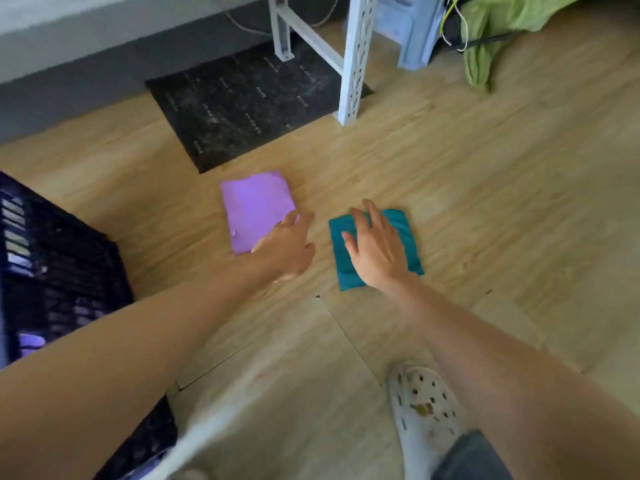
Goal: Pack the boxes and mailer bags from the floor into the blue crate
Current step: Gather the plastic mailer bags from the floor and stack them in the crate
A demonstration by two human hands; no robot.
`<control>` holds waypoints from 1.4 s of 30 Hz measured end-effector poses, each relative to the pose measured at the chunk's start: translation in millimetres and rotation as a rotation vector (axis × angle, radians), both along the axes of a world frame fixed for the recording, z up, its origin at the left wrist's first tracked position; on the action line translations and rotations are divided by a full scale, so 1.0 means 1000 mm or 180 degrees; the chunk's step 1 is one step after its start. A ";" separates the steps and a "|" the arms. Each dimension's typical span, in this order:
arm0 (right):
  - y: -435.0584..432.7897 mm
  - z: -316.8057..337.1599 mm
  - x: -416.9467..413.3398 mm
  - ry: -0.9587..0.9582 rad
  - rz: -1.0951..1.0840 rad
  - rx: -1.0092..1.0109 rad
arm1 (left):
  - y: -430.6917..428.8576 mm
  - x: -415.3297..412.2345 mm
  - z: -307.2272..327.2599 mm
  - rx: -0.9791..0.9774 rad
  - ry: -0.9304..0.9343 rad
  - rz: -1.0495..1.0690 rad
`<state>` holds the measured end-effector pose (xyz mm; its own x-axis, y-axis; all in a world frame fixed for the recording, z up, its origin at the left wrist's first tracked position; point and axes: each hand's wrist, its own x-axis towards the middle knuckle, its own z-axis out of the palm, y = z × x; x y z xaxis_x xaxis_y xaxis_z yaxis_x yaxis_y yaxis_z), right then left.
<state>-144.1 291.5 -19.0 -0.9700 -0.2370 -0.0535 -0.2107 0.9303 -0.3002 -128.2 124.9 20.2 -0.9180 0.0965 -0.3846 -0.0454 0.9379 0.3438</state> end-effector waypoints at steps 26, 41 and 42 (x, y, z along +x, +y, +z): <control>0.087 -0.092 -0.037 -0.1552 -0.2464 -0.2115 | 0.059 -0.004 -0.131 0.0235 -0.0938 -0.0591; 0.000 0.030 -0.033 -0.2243 -0.2431 -0.3498 | -0.035 0.033 -0.009 0.0262 0.1031 0.0361; -0.009 0.045 -0.030 -0.2260 -0.2389 -0.3524 | -0.043 0.035 0.004 0.0217 0.1071 0.0402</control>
